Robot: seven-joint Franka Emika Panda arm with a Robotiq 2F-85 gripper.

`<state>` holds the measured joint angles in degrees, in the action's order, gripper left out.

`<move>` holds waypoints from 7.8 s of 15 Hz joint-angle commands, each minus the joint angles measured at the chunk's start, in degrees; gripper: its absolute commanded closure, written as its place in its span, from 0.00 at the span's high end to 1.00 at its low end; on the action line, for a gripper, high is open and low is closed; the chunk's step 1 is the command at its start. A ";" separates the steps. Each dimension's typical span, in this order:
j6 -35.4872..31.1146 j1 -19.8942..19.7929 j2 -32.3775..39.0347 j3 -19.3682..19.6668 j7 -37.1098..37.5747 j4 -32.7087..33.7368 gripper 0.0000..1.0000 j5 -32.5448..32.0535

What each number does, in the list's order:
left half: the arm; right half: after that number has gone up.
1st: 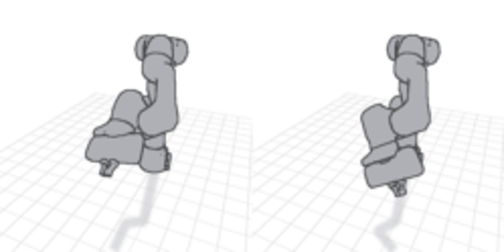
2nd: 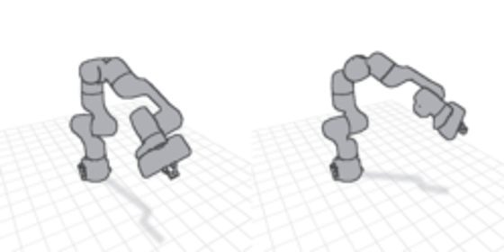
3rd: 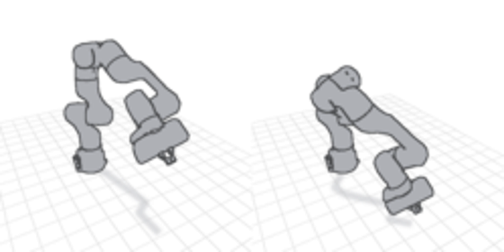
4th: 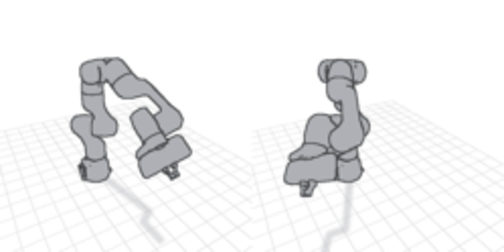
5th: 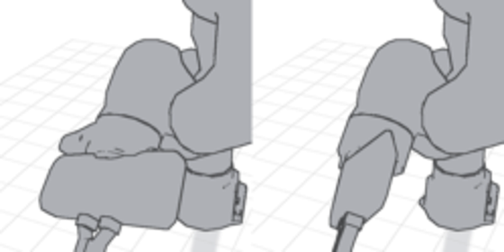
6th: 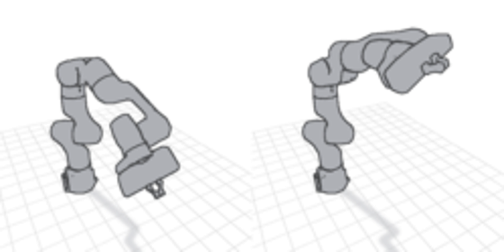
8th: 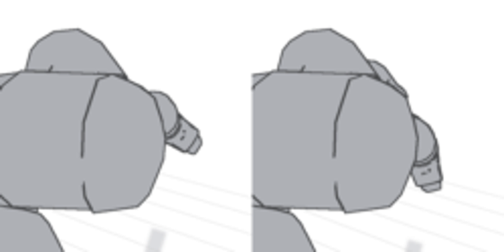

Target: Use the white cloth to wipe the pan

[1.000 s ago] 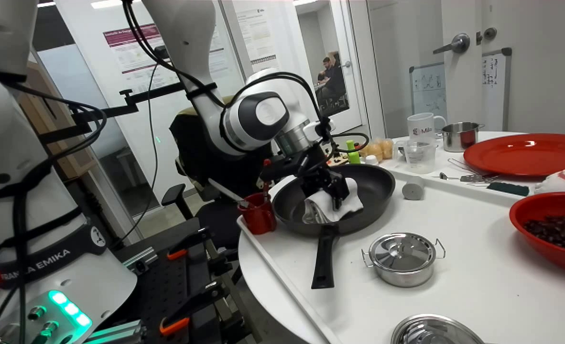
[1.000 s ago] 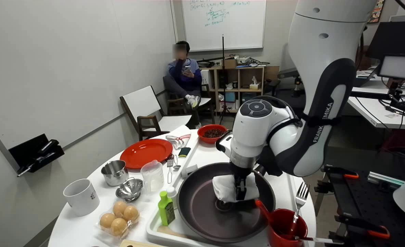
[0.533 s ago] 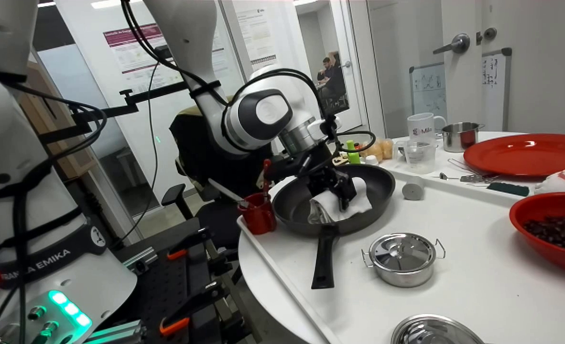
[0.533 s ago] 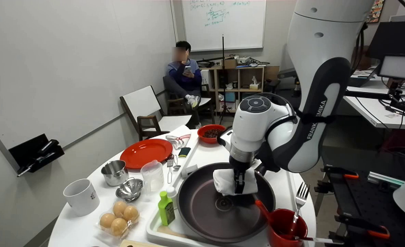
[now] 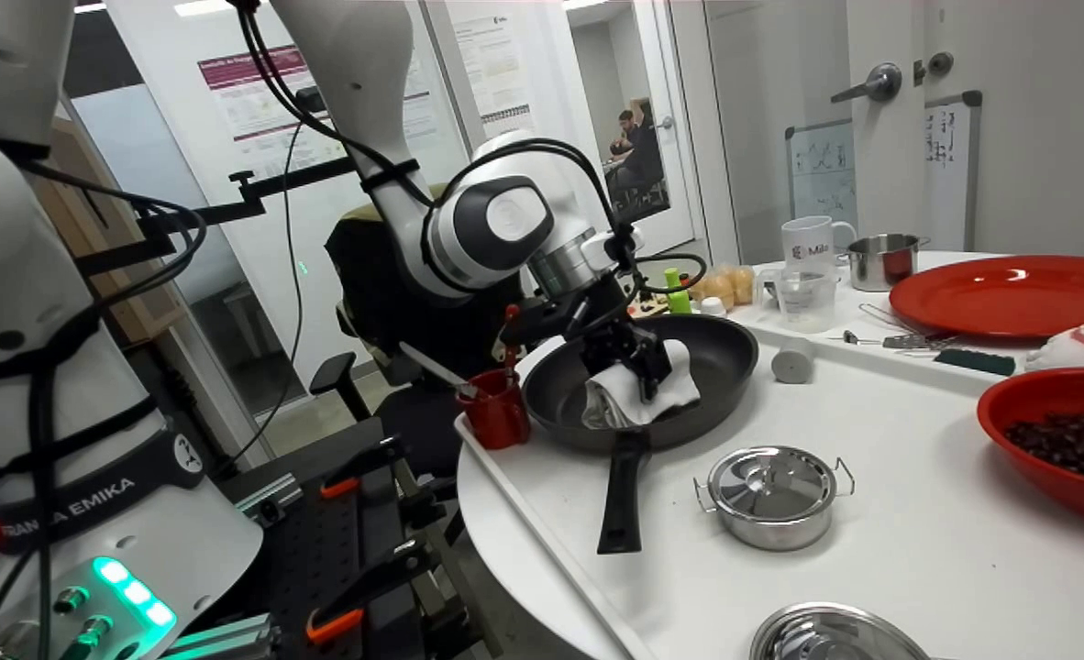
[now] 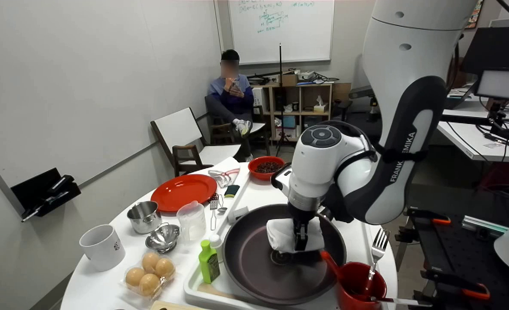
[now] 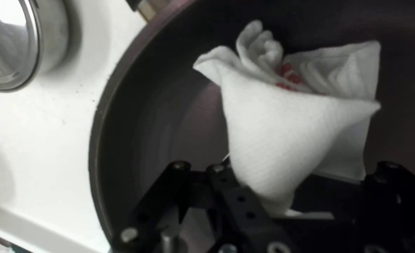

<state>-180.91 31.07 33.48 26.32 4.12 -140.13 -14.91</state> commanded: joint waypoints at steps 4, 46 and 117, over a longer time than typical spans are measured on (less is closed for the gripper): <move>-0.63 5.63 2.18 -0.60 -1.09 1.23 0.06 1.30; 5.36 -4.93 6.91 0.21 3.01 13.67 0.06 1.85; 2.39 -4.35 9.43 10.82 8.40 18.03 0.06 13.62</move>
<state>-180.13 26.69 39.83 37.08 10.89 -126.04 -3.53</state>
